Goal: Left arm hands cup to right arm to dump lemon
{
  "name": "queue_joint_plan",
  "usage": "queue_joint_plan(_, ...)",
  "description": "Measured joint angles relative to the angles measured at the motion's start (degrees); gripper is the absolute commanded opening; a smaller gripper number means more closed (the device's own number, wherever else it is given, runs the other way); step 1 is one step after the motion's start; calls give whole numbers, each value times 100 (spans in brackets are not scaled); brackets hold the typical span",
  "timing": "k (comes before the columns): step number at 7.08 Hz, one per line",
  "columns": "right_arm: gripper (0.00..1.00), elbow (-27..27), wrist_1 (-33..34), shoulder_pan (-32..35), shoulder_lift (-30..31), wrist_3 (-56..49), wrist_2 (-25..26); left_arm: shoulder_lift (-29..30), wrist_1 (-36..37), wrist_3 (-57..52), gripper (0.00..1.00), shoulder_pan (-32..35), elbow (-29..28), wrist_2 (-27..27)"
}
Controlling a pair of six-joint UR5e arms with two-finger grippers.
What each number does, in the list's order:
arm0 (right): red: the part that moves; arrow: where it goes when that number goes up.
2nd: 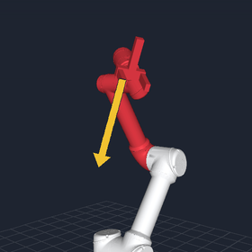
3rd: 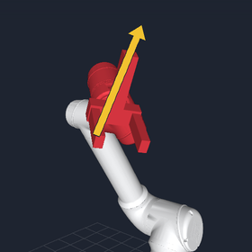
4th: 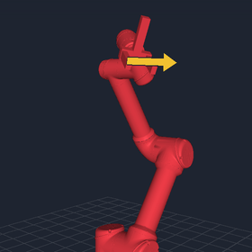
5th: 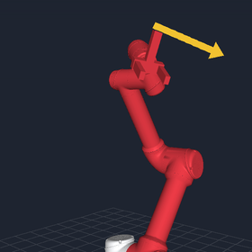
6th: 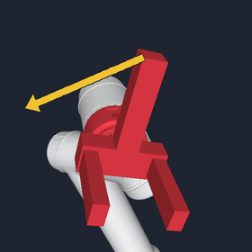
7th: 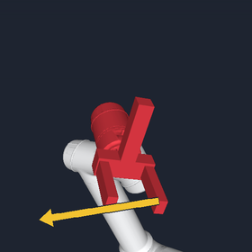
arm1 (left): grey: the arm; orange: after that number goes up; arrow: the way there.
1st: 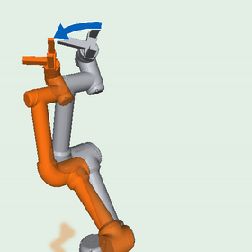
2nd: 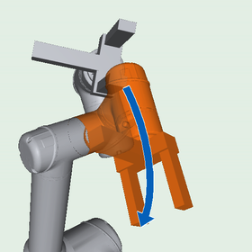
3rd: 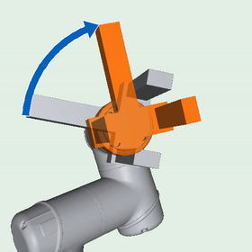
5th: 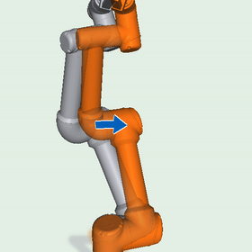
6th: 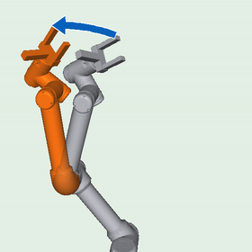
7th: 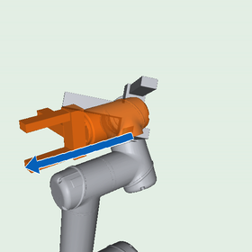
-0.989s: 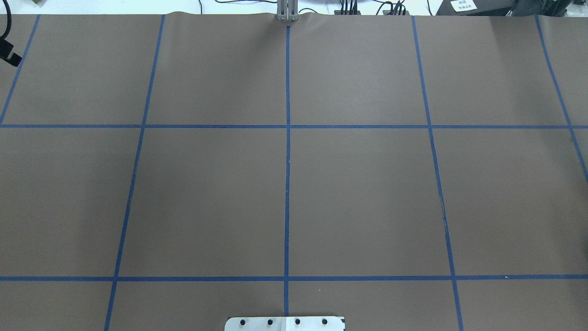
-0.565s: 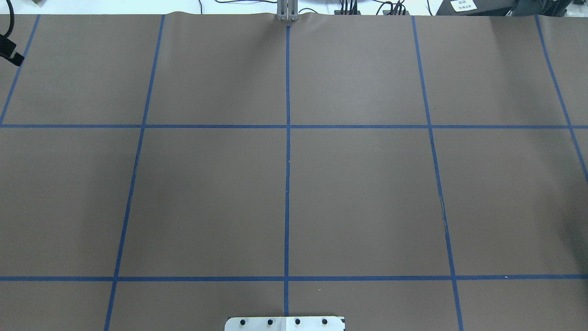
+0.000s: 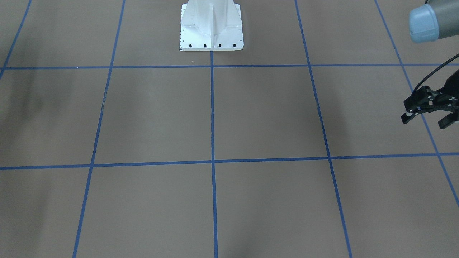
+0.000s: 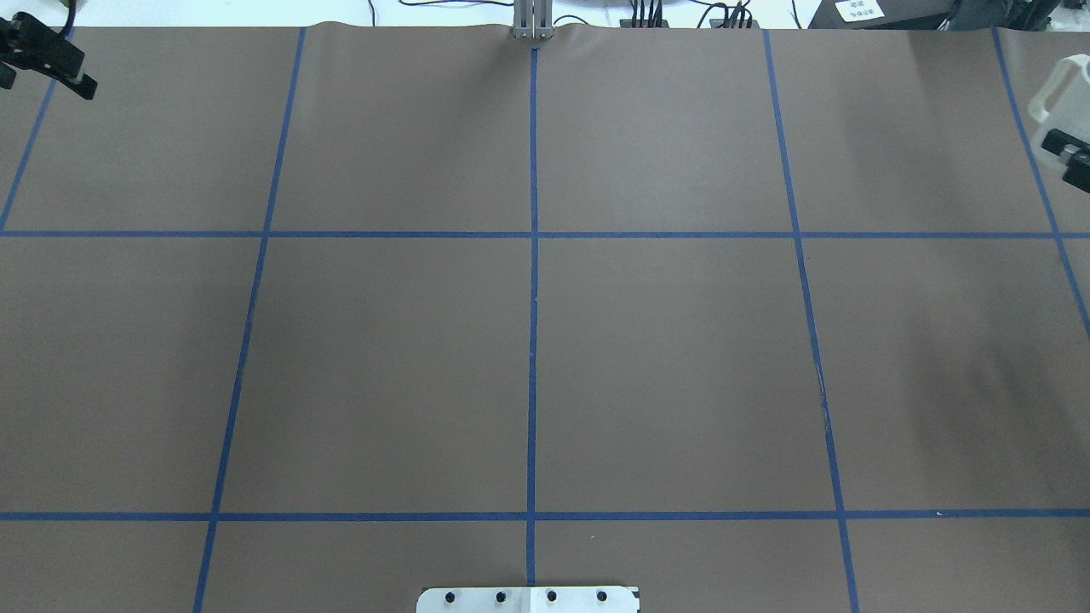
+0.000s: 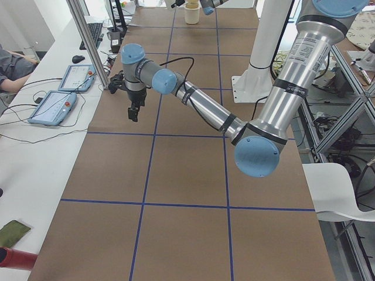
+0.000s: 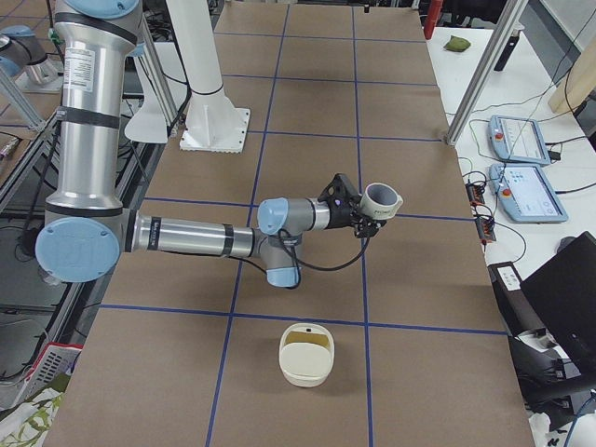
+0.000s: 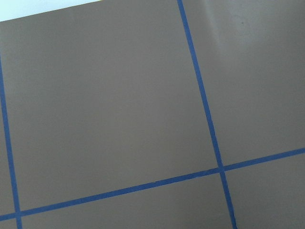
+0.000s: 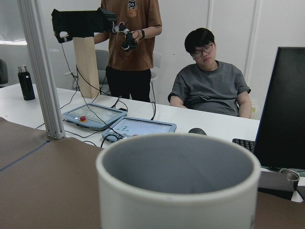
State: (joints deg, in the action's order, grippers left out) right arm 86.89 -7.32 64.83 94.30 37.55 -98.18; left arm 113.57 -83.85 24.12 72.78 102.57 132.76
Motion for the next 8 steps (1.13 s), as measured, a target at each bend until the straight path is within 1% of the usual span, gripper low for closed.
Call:
queue_joint_plan(1, 0, -117, 282, -309, -496, -116, 131, 210, -31, 564, 100, -231, 16, 62)
queue_joint_plan(2, 0, -183, 612, -760, -947, -199, 545, 452, -50, 1178, 100, -515, 36, 88)
queue_joint_plan(3, 0, -219, 955, -1365, -1332, -268, 1267, 720, -57, 1751, 100, -794, 30, 95)
queue_joint_plan(4, 0, -248, 1330, -2034, -1726, -303, 2126, 981, -62, 2232, 100, -1045, 4, 92)
queue_joint_plan(5, 0, -267, 1776, -2566, -2132, -365, 2827, 1215, -101, 2628, 100, -1228, -54, 87)
queue_joint_plan(6, 0, -274, 2277, -2917, -2517, -498, 3328, 1420, -256, 3019, 100, -1389, -181, 83)
queue_joint_plan(8, 0, -289, 3406, -3308, -3265, -678, 4063, 1846, -1007, 3954, 100, -1670, -736, 64)
